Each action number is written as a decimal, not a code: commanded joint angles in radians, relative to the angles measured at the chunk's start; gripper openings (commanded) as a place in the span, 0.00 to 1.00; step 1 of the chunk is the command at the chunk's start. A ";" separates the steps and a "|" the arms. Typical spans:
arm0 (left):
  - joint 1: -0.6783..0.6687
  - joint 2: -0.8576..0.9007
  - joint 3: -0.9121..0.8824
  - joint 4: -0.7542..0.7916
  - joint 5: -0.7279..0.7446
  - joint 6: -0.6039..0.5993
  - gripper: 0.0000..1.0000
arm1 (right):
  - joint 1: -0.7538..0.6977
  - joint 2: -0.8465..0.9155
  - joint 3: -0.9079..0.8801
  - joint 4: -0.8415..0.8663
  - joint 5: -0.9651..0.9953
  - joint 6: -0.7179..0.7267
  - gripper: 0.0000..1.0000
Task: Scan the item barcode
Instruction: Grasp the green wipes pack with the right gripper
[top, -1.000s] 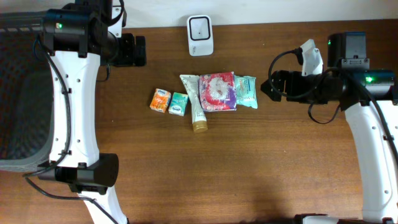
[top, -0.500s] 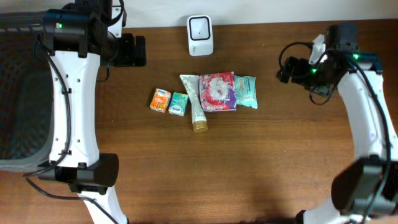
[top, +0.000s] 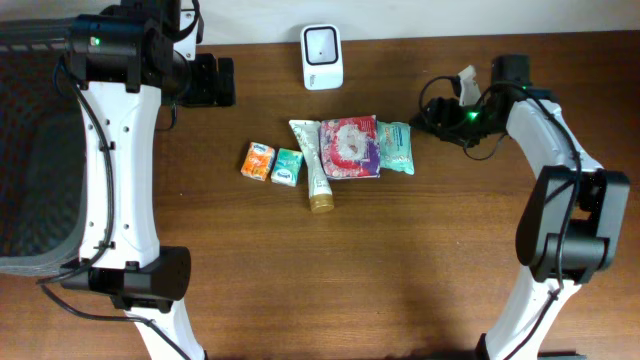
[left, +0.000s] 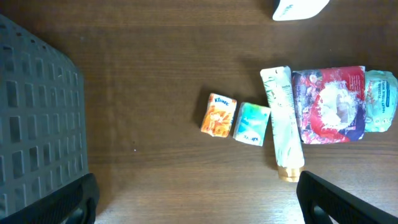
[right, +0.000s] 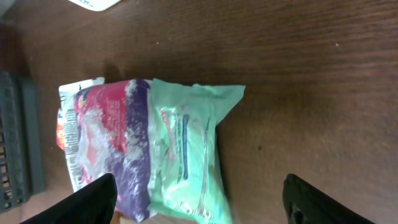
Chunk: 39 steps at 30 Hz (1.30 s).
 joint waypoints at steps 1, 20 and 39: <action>0.002 0.000 -0.002 0.001 -0.006 -0.005 0.99 | 0.038 0.040 0.012 0.018 0.052 0.028 0.77; 0.002 0.000 -0.002 0.001 -0.006 -0.005 0.99 | 0.277 0.103 0.012 0.082 0.160 0.072 0.61; 0.002 0.000 -0.002 0.001 -0.006 -0.005 0.99 | 0.320 0.102 0.025 0.050 0.142 0.139 0.55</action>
